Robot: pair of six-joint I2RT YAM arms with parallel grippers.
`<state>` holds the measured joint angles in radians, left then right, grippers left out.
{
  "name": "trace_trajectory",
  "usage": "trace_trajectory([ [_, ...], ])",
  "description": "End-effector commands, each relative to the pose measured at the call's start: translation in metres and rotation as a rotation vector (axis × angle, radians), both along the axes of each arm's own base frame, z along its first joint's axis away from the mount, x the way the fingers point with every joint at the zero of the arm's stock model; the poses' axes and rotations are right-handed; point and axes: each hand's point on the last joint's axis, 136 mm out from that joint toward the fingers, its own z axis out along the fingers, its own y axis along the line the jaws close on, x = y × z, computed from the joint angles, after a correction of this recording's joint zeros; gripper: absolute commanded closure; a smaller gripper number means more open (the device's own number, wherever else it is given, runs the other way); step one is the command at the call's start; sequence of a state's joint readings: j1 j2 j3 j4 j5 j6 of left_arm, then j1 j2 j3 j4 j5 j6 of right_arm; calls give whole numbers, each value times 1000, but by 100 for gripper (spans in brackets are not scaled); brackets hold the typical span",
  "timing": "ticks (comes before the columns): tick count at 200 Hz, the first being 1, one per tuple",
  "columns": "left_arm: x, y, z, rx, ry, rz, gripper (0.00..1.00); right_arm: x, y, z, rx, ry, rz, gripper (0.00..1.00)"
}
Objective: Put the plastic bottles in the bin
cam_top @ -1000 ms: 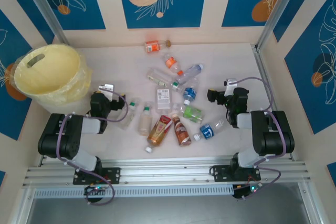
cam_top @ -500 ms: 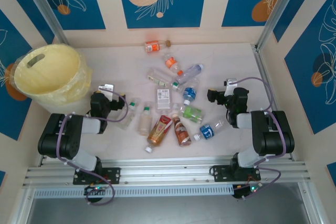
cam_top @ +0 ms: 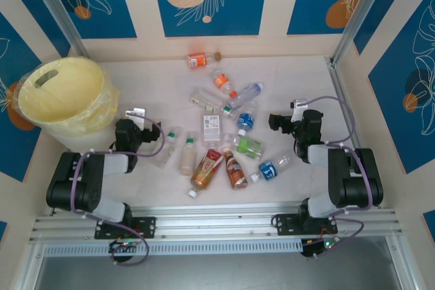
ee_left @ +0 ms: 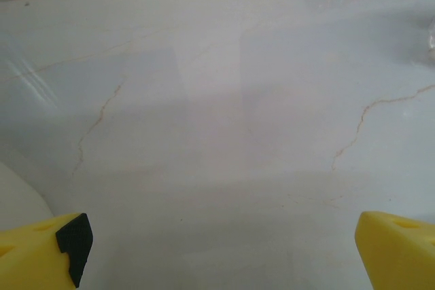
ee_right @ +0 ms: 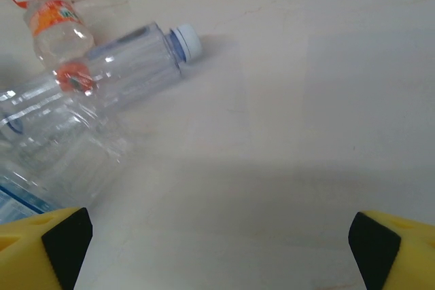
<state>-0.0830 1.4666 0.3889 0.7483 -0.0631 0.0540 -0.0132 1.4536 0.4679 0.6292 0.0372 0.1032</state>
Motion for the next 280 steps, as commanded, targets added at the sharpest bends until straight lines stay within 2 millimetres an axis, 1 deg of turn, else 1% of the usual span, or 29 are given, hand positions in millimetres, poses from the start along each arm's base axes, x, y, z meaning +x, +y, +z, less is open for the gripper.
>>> trace_trajectory([
  [1,2,9,24,-7,-25,53,0,2,4,29,-5,-18,18,1],
  [22,-4,16,36,-5,-38,111,0,-1,1,41,45,9,-26,1],
  [36,-9,20,49,-31,-47,156,0,-6,-2,49,116,56,-85,1],
  [38,-11,20,52,-38,-51,163,0,-5,-3,52,121,58,-90,1],
  [48,-15,22,62,-84,-72,197,0,-11,-6,55,177,118,-145,1],
  [58,-21,24,70,-128,-93,228,0,-20,-8,53,236,189,-201,1],
  [66,-25,25,74,-156,-98,244,0,-30,-10,46,300,269,-256,1],
  [74,-29,25,77,-178,-97,251,0,-42,-6,40,359,373,-262,1],
  [83,-33,24,78,-205,-89,256,0,-56,-6,35,385,479,-304,1],
  [91,-37,22,79,-233,-76,256,0,-72,-7,29,392,572,-344,1],
  [101,-41,17,77,-266,-49,236,0,-90,-6,27,413,646,-382,1],
  [121,-45,3,72,-325,13,181,0,-123,8,23,511,782,-429,0],
  [130,-45,-1,70,-348,13,166,0,-139,9,20,518,838,-480,0],
  [149,-46,1,67,-384,-5,186,0,-167,6,19,527,893,-597,0],
  [167,-44,-3,65,-398,11,173,0,-185,1,20,557,901,-673,0],
  [180,-41,-8,65,-407,32,150,0,-197,3,17,587,921,-705,1],
  [189,-40,-18,68,-422,41,98,0,-203,7,13,601,942,-711,2],
  [199,-39,-35,75,-448,43,-5,0,-205,14,7,615,963,-697,2],
  [216,-40,-66,89,-490,61,-167,0,-203,26,-8,640,996,-691,3],
  [232,-43,-89,95,-480,95,-240,0,-200,33,-20,626,1021,-696,3],
  [259,-50,-126,106,-441,93,-330,0,-197,31,-34,545,1021,-713,3],
  [280,-56,-152,116,-456,63,-408,0,-189,28,-42,554,984,-728,5],
])
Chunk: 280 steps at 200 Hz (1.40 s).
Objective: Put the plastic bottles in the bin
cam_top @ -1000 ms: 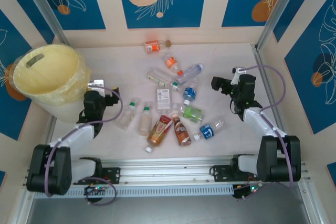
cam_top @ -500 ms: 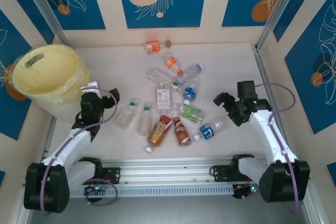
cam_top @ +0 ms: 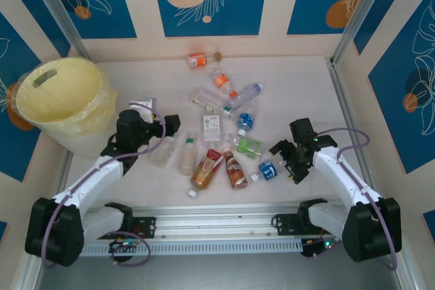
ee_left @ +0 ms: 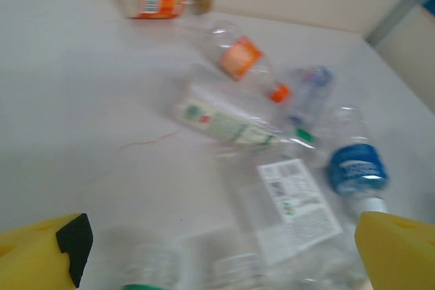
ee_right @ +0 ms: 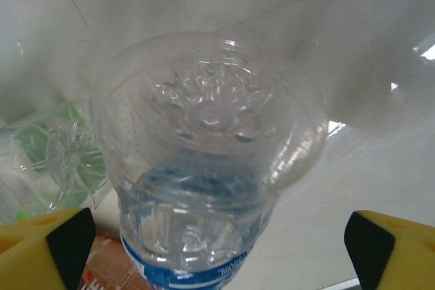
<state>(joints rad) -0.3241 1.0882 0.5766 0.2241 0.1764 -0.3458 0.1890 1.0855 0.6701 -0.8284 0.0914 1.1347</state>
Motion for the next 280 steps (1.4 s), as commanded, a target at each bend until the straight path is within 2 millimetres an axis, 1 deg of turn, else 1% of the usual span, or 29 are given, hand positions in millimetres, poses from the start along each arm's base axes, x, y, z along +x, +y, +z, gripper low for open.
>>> trace_trajectory([
  [1,-6,-30,14,-16,-47,-99,0,11,-6,-7,-25,-38,-62,6],
  [16,-7,-40,13,-35,-44,-114,0,18,-7,-13,-21,-74,-97,9],
  [35,-8,-53,6,-44,-5,-180,0,21,-9,-25,-15,-81,-150,14],
  [53,-9,-63,0,-36,33,-228,0,27,-4,-35,7,-89,-142,15],
  [60,-10,-66,0,-35,37,-244,0,27,-5,-37,2,-76,-140,17],
  [70,-12,-71,2,-35,37,-269,0,26,-7,-40,-15,-65,-129,22],
  [83,-17,-78,5,-48,30,-298,0,23,-13,-40,-56,-60,-124,32],
  [93,-20,-85,7,-93,37,-320,0,24,-20,-33,-99,-92,-95,39],
  [103,-27,-96,11,-145,44,-376,0,26,-28,-22,-156,-126,-69,42],
  [121,-36,-113,14,-153,77,-446,0,32,-38,6,-229,-221,-16,46],
  [136,-39,-123,22,-129,74,-483,0,43,-35,34,-248,-339,65,50],
  [150,-41,-135,33,-150,40,-524,0,58,-23,67,-247,-491,154,51],
  [155,-42,-140,38,-165,29,-545,0,64,-16,80,-237,-551,191,50],
  [165,-44,-151,45,-192,19,-593,0,77,4,107,-199,-680,282,50],
  [173,-47,-161,50,-206,17,-638,0,85,24,128,-144,-772,359,49],
  [185,-53,-177,56,-211,20,-707,0,96,48,155,-78,-864,436,49],
  [204,-68,-201,63,-200,8,-837,0,110,78,185,15,-935,519,48],
  [226,-84,-224,67,-143,-10,-936,0,120,113,207,104,-981,605,48],
  [241,-88,-236,68,-113,-27,-962,0,124,132,214,143,-982,654,47],
  [261,-79,-242,64,-102,-25,-939,0,125,147,220,180,-980,682,47],
  [272,-75,-244,60,-93,-11,-927,0,127,151,219,210,-955,662,47],
  [280,-74,-246,58,-92,1,-935,0,126,157,219,251,-942,670,47],
])
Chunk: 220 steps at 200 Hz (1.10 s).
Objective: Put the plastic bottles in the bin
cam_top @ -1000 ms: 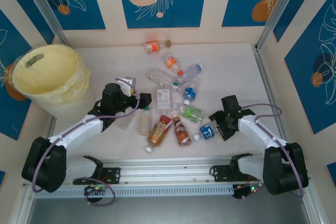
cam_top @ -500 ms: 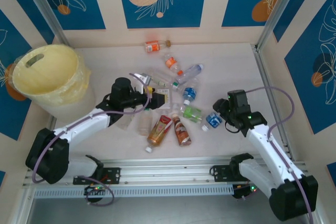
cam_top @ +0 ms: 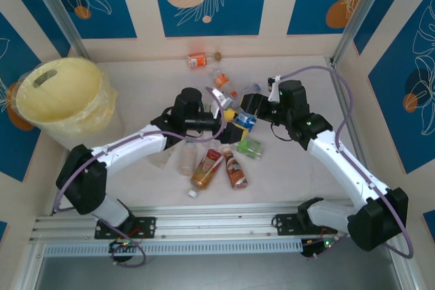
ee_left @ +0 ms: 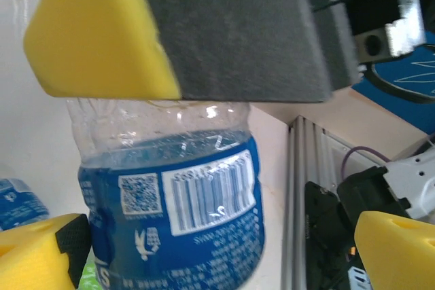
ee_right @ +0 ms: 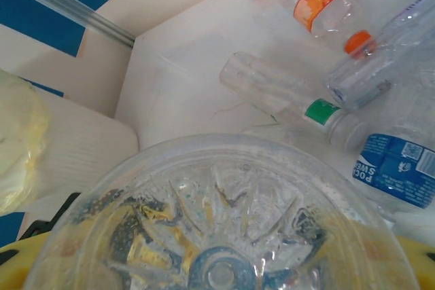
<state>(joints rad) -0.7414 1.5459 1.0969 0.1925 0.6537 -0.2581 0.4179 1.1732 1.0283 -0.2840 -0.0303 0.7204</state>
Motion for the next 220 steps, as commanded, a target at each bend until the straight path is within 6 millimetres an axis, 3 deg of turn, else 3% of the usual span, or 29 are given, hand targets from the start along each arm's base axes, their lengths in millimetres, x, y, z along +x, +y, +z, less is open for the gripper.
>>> trace_trajectory([
  [1,0,-9,-7,27,1,-44,0,-4,27,21,98,-3,103,47],
  [17,3,-14,-12,38,24,-42,0,-8,41,24,148,20,163,47],
  [42,26,-11,-21,79,47,81,4,-12,53,29,159,-2,221,46],
  [71,22,-11,-7,-11,28,56,18,-10,48,23,122,8,189,44],
  [102,16,-9,-6,-16,30,28,37,-6,41,18,120,31,149,40],
  [150,22,-4,-10,-4,46,45,47,-4,36,34,164,16,174,27],
  [168,26,-2,-13,11,55,65,50,0,27,42,157,-2,130,14],
  [174,29,-1,-14,14,54,78,50,1,21,44,155,-8,101,0],
  [196,44,13,-25,63,44,188,52,8,-5,45,126,-50,-31,1],
  [220,58,29,-44,154,38,302,54,9,-32,30,136,-53,-171,1],
])
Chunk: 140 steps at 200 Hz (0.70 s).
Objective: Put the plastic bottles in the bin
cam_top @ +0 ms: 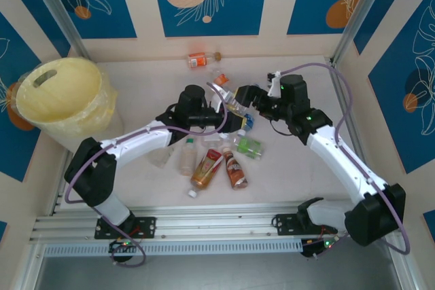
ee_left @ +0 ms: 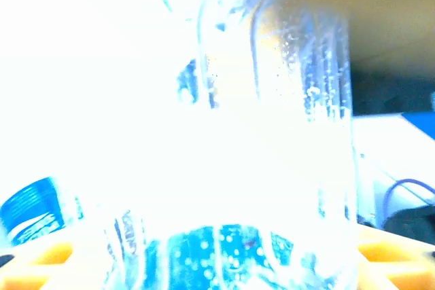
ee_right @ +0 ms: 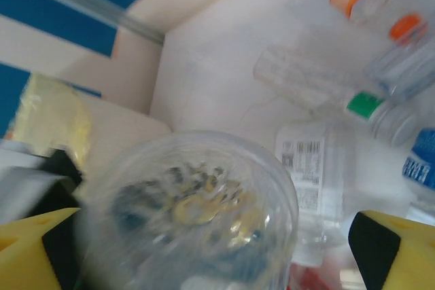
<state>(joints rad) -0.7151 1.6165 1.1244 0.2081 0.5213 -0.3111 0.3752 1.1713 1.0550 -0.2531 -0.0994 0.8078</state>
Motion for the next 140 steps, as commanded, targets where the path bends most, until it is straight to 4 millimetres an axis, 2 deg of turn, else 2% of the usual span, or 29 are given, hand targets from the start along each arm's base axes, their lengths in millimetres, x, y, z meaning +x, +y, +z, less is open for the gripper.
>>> trace_trajectory([
  [1,16,25,-24,115,5,136,54,4,-30,8,26,-56,-159,1],
  [22,27,47,-28,160,-16,250,55,2,-47,-10,30,-45,-224,1],
  [52,53,101,-17,312,-84,522,56,0,-53,-38,-70,-66,-211,1],
  [67,60,123,2,353,-141,613,56,1,-47,-51,-77,-69,-184,1],
  [91,69,149,44,370,-233,720,56,6,-40,-56,-61,-105,-175,1],
  [123,90,182,92,474,-368,866,57,13,-37,-45,-35,-171,-184,1],
  [140,97,204,127,524,-456,957,57,13,-33,-37,-34,-204,-162,1],
])
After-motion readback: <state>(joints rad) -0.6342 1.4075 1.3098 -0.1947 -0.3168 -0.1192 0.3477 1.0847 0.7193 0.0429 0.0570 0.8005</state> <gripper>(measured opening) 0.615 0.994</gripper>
